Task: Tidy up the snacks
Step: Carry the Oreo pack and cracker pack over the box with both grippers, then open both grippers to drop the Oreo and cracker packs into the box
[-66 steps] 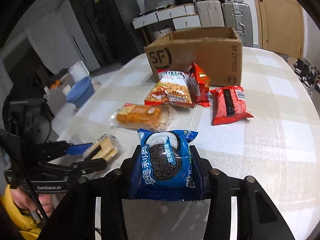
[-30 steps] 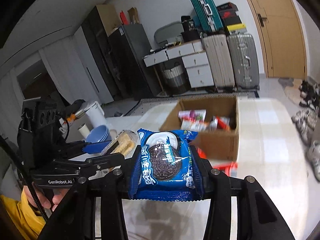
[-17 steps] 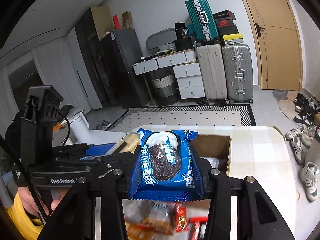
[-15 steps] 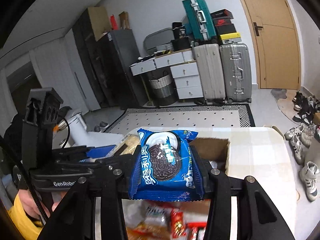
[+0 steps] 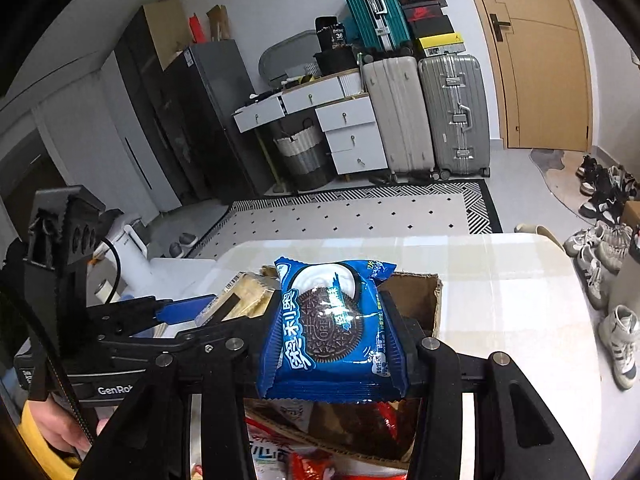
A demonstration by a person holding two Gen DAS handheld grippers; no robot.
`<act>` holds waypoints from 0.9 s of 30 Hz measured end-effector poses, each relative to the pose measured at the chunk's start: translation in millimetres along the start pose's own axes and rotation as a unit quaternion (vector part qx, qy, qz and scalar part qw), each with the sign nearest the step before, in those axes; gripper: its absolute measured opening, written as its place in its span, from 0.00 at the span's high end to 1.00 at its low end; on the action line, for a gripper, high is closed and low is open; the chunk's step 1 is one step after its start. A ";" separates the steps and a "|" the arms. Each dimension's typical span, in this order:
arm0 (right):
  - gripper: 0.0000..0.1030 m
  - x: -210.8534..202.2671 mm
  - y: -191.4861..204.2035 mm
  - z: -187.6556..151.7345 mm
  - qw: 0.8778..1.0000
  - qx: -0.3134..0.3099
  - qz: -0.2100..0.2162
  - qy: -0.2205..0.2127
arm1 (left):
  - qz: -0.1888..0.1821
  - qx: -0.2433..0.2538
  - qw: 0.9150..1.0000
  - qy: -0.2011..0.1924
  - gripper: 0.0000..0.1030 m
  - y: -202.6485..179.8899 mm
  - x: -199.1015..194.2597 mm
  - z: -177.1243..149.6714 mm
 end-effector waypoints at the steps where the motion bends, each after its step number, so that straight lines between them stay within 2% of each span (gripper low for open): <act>1: 0.56 4.1 -0.9 -0.6 1.000 -0.001 -0.002 0.004 | 0.000 0.001 1.000 0.003 0.45 0.5 3.0 -0.9; 11: 0.56 27.4 -5.0 -17.7 0.999 -0.004 -0.013 0.030 | -0.001 0.015 1.000 0.009 0.44 -4.1 19.9 -3.1; 18: 0.56 32.9 -6.3 -24.6 0.999 -0.004 -0.012 0.042 | -0.008 -0.001 1.000 0.019 0.44 1.9 26.7 -4.8; 27: 0.56 39.0 2.0 -33.0 0.998 -0.011 -0.019 0.055 | 0.001 -0.005 1.000 0.026 0.44 4.5 26.7 -10.9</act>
Point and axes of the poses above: each gripper's, at about its wrist camera, not at the fingertips, and x roughly the way its jaws point, y to its left, z to its top, the point moved 3 cm from there along x, roughly the way its jaws point, and after that the axes turned 10 degrees about -z, right-handed, at the moved point
